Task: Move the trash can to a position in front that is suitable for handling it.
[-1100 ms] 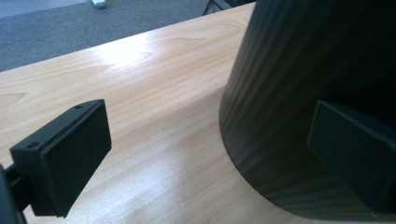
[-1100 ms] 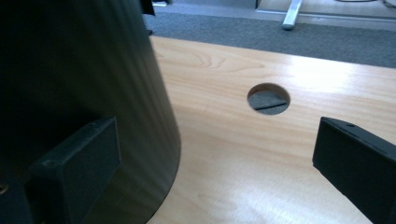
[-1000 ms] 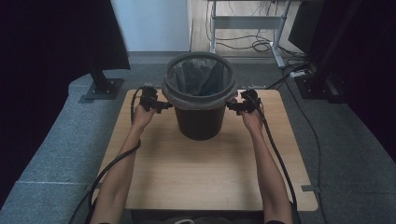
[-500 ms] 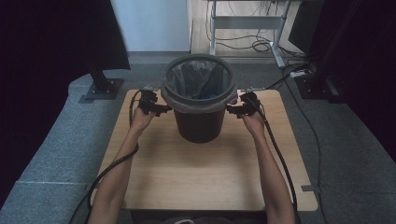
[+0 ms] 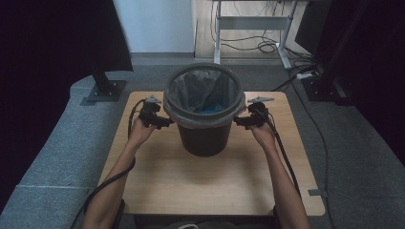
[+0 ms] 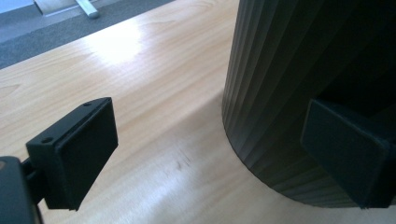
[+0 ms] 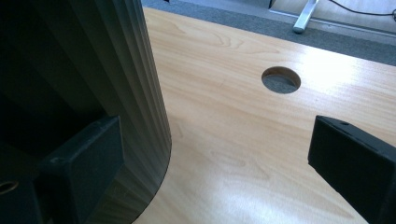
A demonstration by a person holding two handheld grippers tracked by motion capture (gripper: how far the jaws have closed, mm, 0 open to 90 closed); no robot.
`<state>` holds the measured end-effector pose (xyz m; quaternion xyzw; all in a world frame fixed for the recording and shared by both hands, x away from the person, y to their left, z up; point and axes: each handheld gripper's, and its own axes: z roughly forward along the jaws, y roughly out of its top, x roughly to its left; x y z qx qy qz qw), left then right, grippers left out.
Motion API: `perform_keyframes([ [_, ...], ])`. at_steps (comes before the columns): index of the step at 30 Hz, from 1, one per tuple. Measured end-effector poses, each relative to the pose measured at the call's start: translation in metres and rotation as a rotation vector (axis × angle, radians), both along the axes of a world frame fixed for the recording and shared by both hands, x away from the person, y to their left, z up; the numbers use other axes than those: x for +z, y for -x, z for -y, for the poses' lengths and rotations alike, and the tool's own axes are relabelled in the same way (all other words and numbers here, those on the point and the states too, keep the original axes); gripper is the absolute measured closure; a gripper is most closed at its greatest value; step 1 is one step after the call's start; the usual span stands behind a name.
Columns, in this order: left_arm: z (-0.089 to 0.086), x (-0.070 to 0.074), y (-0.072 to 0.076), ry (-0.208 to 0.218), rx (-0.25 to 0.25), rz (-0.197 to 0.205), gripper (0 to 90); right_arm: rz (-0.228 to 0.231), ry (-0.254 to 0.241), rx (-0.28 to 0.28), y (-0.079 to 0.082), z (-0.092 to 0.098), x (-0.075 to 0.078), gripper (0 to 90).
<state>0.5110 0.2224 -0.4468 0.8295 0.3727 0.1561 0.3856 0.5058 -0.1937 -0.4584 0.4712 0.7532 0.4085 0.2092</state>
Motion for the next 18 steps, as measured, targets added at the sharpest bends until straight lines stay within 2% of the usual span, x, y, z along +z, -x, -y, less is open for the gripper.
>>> perform_keyframes([
  [6,0.001,-0.001,0.023,0.007,-0.02,0.01,3.5,0.009,-0.008,0.022,0.021,0.004,-0.001,3.6],
  [11,0.0,-0.002,0.043,0.012,-0.051,0.003,3.1,0.016,-0.013,0.043,0.041,0.006,-0.003,3.6],
  [15,-0.001,-0.002,0.059,0.014,-0.058,0.005,3.0,0.014,-0.03,0.056,0.056,0.007,-0.004,3.5],
  [18,-0.001,-0.003,0.071,0.02,-0.062,0.006,3.0,0.021,-0.024,0.062,0.067,0.007,-0.004,3.6],
])
